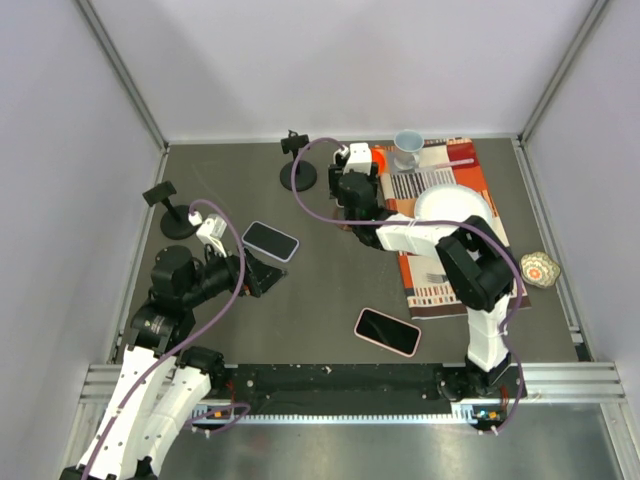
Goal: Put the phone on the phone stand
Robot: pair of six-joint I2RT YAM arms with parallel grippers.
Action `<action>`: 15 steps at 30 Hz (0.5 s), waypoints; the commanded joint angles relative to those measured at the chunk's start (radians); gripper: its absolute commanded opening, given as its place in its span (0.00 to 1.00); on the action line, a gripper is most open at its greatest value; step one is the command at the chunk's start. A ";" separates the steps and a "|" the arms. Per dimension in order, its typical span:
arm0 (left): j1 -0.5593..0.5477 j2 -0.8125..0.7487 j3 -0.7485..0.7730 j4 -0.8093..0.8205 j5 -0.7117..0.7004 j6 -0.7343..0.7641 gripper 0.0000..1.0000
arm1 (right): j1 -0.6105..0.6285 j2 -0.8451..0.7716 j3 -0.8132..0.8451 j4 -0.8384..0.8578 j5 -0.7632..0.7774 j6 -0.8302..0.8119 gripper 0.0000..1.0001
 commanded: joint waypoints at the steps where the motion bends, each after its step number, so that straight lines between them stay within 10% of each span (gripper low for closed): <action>1: -0.002 -0.009 -0.004 0.052 0.016 -0.005 0.96 | 0.007 0.011 0.047 0.043 0.027 0.004 0.14; 10: -0.004 0.000 0.004 0.054 0.015 -0.005 0.96 | 0.009 -0.034 0.062 -0.070 -0.011 0.018 0.86; 15: -0.004 0.002 0.015 0.054 0.009 -0.004 0.96 | 0.009 -0.141 0.055 -0.200 -0.053 0.062 0.99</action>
